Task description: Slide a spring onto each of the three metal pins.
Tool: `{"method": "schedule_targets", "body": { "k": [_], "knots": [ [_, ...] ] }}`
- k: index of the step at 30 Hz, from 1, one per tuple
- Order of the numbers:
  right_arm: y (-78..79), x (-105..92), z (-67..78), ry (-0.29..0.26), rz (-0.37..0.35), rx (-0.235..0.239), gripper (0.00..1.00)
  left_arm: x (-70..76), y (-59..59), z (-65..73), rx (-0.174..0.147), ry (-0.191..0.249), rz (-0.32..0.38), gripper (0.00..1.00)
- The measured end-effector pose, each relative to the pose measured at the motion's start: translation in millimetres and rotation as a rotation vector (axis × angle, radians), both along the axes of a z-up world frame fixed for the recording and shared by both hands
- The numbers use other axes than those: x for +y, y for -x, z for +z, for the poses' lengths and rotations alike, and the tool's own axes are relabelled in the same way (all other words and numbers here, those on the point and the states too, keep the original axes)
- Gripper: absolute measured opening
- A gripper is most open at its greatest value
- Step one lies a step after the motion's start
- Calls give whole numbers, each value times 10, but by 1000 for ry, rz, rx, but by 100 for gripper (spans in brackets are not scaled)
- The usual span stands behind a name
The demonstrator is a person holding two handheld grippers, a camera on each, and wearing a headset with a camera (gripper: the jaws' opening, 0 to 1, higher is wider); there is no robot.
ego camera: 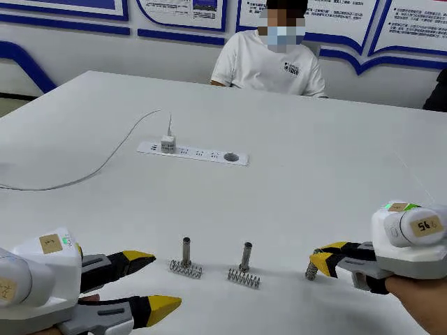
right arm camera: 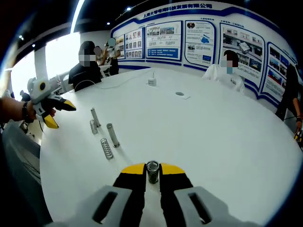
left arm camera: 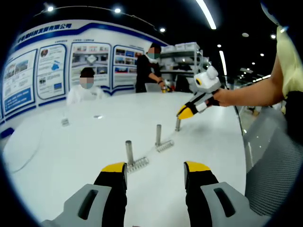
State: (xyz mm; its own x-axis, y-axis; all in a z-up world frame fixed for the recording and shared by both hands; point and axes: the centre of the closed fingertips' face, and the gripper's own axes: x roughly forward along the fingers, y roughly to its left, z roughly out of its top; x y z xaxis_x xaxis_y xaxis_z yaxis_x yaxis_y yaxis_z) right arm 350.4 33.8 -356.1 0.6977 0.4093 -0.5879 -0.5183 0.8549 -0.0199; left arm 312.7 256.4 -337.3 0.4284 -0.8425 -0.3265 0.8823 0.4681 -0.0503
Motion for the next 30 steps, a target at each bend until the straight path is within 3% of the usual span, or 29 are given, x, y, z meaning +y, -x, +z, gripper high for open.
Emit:
{"method": "schedule_targets", "body": {
  "k": [12,30],
  "knots": [
    [21,6,-72,9,6,21,12,7,-8,-12,1,1,-2,49],
    [139,-31,-44,-2,-14,15,18,-7,3,-4,-2,5,-5,50]
  ]
}}
